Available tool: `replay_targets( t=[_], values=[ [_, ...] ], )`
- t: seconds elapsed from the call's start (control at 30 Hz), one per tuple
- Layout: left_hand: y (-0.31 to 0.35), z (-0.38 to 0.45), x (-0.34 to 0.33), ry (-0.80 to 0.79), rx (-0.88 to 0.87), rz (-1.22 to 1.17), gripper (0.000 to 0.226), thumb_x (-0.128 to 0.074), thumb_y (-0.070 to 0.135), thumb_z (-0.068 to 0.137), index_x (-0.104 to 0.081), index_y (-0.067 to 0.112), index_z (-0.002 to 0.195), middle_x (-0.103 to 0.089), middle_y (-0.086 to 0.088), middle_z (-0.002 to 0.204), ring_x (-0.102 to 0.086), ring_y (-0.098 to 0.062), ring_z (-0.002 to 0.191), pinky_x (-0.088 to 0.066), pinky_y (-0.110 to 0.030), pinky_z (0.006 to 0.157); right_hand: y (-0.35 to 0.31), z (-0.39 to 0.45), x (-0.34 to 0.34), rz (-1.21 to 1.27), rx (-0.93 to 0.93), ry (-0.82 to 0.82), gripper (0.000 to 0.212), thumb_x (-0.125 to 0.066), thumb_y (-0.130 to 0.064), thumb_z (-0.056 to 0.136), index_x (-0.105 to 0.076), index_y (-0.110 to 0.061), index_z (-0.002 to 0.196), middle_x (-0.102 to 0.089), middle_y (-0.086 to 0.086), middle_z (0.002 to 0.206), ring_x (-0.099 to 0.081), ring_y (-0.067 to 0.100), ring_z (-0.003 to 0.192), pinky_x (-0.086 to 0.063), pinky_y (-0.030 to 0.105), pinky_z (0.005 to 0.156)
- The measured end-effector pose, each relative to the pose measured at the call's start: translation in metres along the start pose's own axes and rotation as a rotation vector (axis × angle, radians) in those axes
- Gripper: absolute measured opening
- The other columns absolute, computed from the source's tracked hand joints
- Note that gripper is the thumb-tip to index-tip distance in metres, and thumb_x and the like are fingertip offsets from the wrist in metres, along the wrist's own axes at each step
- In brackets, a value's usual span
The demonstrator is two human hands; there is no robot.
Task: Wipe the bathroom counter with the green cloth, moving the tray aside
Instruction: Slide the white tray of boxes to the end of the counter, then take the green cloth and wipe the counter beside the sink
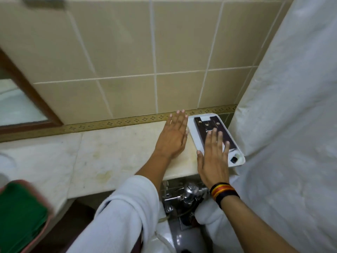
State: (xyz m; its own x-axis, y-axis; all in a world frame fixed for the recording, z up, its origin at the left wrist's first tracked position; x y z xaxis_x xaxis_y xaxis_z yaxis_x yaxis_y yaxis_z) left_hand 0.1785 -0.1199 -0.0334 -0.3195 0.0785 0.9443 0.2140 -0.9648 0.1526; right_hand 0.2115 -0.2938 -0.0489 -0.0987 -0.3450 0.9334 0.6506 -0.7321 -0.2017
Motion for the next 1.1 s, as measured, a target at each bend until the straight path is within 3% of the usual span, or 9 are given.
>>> replay_targets(
  t=[0.2,0.4,0.53,0.6,0.73,0.8,0.87,0.97,1.1],
  values=[
    [-0.057,-0.102,0.066,0.075,0.307,0.014,0.063,-0.023,0.033,0.110,-0.014,0.004,0.165,-0.010,-0.015,0.174,-0.007,-0.029,0.163,-0.001,-0.044,0.132,-0.115,0.018,0.015,0.000,0.224,0.007,0.067,-0.032,-0.030,0.101,-0.017,-0.001,0.160,-0.016,0.020,0.169,-0.012,0.035,0.157,-0.011,0.061,0.124],
    [-0.161,-0.262,0.143,0.151,0.684,0.139,0.061,-0.023,0.030,0.111,-0.012,0.003,0.165,-0.009,-0.016,0.174,-0.006,-0.029,0.163,-0.005,-0.045,0.132,-0.285,-0.027,0.002,0.101,0.481,-0.071,0.064,-0.041,-0.030,0.103,-0.023,-0.005,0.160,-0.019,0.015,0.169,-0.015,0.034,0.156,-0.011,0.061,0.124],
    [-0.210,-0.365,0.168,0.291,1.068,0.081,0.056,-0.036,0.023,0.109,-0.031,-0.001,0.160,-0.038,-0.022,0.164,-0.036,-0.033,0.153,-0.026,-0.042,0.129,-0.381,-0.081,-0.019,0.145,0.636,-0.247,0.058,-0.041,-0.038,0.103,-0.038,-0.013,0.155,-0.025,0.011,0.168,-0.017,0.033,0.156,-0.010,0.059,0.124],
    [-0.225,-0.400,0.170,0.312,1.263,0.030,0.046,-0.043,0.019,0.107,-0.046,0.001,0.149,-0.059,-0.020,0.145,-0.056,-0.033,0.134,-0.045,-0.042,0.114,-0.417,-0.110,-0.034,0.144,0.673,-0.365,0.053,-0.041,-0.042,0.102,-0.051,-0.016,0.147,-0.024,0.010,0.169,-0.015,0.033,0.156,-0.008,0.058,0.125],
    [-0.245,-0.421,0.154,0.213,1.596,-0.026,0.029,-0.057,0.023,0.103,-0.064,0.003,0.122,-0.069,-0.018,0.124,-0.063,-0.037,0.118,-0.053,-0.046,0.094,-0.457,-0.156,-0.063,0.118,0.742,-0.497,0.055,-0.048,-0.050,0.096,-0.062,-0.015,0.136,-0.015,0.007,0.171,-0.005,0.034,0.157,0.002,0.059,0.124],
    [-0.256,-0.417,0.142,0.207,1.663,-0.098,0.036,-0.066,0.035,0.099,-0.069,0.004,0.118,-0.070,-0.018,0.122,-0.064,-0.038,0.117,-0.054,-0.046,0.093,-0.465,-0.169,-0.077,0.082,0.772,-0.503,0.063,-0.050,-0.052,0.093,-0.055,-0.015,0.144,-0.016,0.008,0.171,-0.002,0.034,0.157,0.009,0.060,0.122],
    [-0.267,-0.416,0.134,0.205,1.702,-0.120,0.042,-0.071,0.040,0.094,-0.072,0.005,0.116,-0.071,-0.019,0.120,-0.066,-0.039,0.116,-0.055,-0.045,0.093,-0.469,-0.176,-0.085,0.045,0.776,-0.471,0.064,-0.047,-0.053,0.093,-0.055,-0.015,0.144,-0.030,0.010,0.166,-0.005,0.034,0.157,0.016,0.063,0.120],
    [-0.282,-0.421,0.129,0.264,1.739,-0.211,0.039,-0.076,0.034,0.092,-0.073,0.003,0.114,-0.074,-0.021,0.118,-0.068,-0.042,0.115,-0.056,-0.045,0.094,-0.472,-0.182,-0.088,0.043,0.776,-0.450,0.051,-0.047,-0.048,0.095,-0.068,-0.015,0.128,-0.056,0.012,0.148,-0.023,0.035,0.153,0.015,0.065,0.119],
    [-0.282,-0.415,0.134,0.421,1.579,-0.395,0.027,-0.071,0.026,0.092,-0.073,0.009,0.112,-0.074,-0.017,0.120,-0.068,-0.038,0.113,-0.053,-0.041,0.097,-0.469,-0.183,-0.076,0.216,0.710,-0.421,0.024,-0.057,-0.025,0.090,-0.078,-0.013,0.093,-0.075,0.012,0.112,-0.048,0.031,0.139,0.009,0.061,0.123]
  ],
)
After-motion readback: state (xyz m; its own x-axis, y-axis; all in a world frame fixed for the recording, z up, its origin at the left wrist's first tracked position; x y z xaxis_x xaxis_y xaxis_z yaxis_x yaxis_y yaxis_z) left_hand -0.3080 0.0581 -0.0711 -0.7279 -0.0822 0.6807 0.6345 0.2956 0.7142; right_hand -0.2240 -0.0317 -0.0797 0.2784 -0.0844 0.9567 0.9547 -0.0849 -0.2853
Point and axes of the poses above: each hand's wrist, its own z-axis towards the middle knuckle, its own x-axis out of the back of the hand, y = z × x, the point moved 2 cm from there along z, towards the middle knuckle
